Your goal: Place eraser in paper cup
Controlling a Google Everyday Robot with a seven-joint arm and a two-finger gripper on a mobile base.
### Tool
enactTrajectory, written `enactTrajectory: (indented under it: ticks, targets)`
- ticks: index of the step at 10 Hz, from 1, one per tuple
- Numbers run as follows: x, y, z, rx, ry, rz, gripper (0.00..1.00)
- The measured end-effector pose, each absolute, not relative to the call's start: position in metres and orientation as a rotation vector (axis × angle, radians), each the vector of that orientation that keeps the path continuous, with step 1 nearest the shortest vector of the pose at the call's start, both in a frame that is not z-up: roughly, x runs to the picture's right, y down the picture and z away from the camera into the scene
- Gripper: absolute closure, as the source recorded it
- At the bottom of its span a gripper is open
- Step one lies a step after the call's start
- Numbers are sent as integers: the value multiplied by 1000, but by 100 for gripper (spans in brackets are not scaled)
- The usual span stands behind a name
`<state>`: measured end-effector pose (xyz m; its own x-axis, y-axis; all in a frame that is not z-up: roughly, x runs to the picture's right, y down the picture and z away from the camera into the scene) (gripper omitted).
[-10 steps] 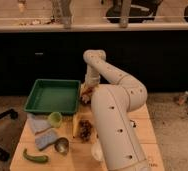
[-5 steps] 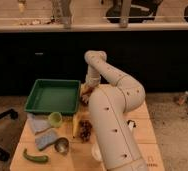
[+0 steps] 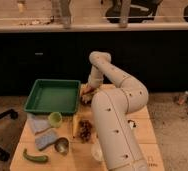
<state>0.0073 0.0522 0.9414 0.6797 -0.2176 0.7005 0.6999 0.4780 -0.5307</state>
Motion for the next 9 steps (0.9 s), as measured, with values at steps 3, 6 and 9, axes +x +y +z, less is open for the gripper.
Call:
enactTrajectory:
  ticks: [3,6,9]
  targets:
    - [10,55,942,-910,-603,-596,36]
    - [9,56,942,-909,-603,-597,65]
    - [10,54,941,-905,-600,-592,95]
